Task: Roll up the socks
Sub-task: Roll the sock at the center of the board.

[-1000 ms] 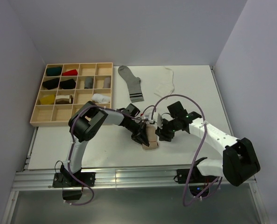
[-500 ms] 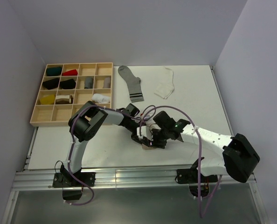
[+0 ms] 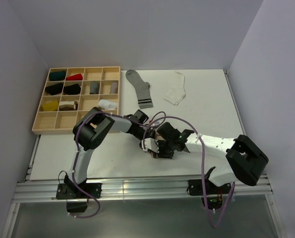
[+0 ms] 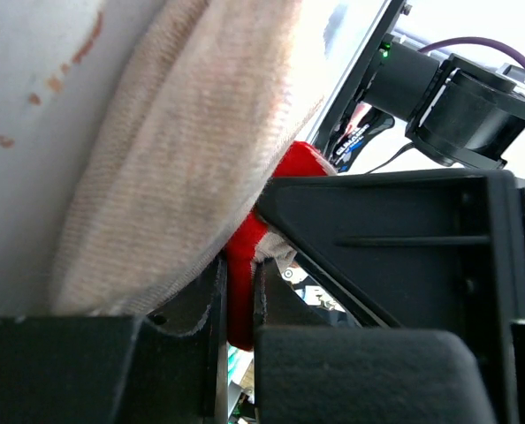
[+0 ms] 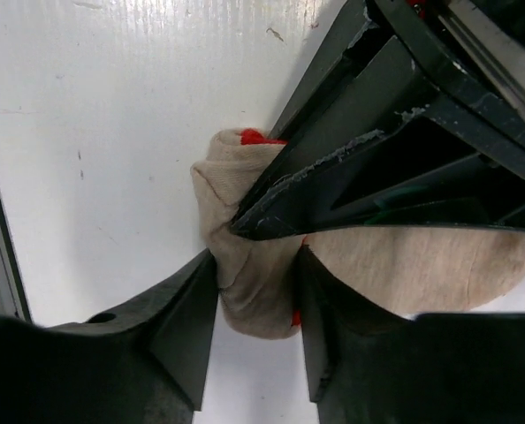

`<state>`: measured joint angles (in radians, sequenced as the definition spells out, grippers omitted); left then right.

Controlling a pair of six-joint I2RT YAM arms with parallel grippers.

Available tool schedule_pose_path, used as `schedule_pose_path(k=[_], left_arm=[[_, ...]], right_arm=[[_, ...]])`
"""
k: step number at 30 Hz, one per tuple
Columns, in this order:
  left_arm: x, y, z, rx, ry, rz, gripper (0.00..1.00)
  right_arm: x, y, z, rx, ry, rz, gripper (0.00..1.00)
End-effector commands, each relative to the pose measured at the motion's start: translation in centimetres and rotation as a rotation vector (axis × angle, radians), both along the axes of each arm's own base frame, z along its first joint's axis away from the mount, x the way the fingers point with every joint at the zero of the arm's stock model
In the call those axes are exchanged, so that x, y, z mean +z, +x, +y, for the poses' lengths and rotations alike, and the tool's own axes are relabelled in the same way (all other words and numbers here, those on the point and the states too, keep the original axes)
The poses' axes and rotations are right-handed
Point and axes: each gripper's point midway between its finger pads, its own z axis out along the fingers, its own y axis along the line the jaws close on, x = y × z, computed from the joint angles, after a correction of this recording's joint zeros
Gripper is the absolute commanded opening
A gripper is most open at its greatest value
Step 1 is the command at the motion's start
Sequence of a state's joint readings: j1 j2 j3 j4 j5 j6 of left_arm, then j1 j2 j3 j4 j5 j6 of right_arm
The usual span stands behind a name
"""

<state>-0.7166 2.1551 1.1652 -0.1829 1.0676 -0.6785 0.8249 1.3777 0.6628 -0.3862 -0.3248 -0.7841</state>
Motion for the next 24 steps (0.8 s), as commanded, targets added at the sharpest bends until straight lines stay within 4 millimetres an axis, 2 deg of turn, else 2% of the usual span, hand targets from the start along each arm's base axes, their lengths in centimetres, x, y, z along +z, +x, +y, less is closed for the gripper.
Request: schedule_pose_path(k=[1,2,4,5,7,8,12,13,15,19,24], left_arm=[[-4.9,0.6,2.8,0.116,0.214,0.069,0.01],[-4.6,0.8,2.7,0.127,0.211,0.069,0.02],[-4.4,1.0,2.7,0.152,0.199,0.072,0.06],[-3.5,1.8,2.1,0.180,0.162,0.046,0.08],[-2.4,2.5,2.1,0.232,0.131,0.023,0.13],[-1.3,3.7,1.4,0.274,0.077,-0.010,0.15],[1.0,5.8,0.7,0.372,0.004,-0.097,0.18],[1.1,5.7,0.9,0.392,-0.005,-0.100,0.18],[2.7,6.8,0.3,0.442,-0.063,-0.141,0.19],[4.0,7.3,0.4,0.492,-0.105,-0.196,0.19],[4.7,8.1,0.8,0.525,-0.113,-0.309,0.19]], right_arm=[[-0.5,0.4,0.5,-0.013,0.010,-0.016,0.43],[-0.7,0.2,0.3,-0.012,0.005,-0.005,0.34],[-0.8,0.0,0.2,-0.011,0.004,0.003,0.23],[-0.8,-0.2,0.1,-0.009,0.006,0.011,0.17],[-0.8,-0.3,-0.1,-0.014,0.017,0.051,0.13],[-0.5,-0.5,-0.3,-0.012,0.011,0.079,0.12],[-0.4,-1.0,-0.9,-0.011,0.009,0.202,0.11],[-0.2,-0.9,-0.9,-0.005,0.019,0.217,0.11],[-0.3,-0.9,-1.3,-0.015,0.016,0.276,0.11],[-0.7,-1.0,-1.8,-0.009,-0.004,0.362,0.11],[0.4,-1.5,-1.9,0.022,-0.004,0.510,0.11]])
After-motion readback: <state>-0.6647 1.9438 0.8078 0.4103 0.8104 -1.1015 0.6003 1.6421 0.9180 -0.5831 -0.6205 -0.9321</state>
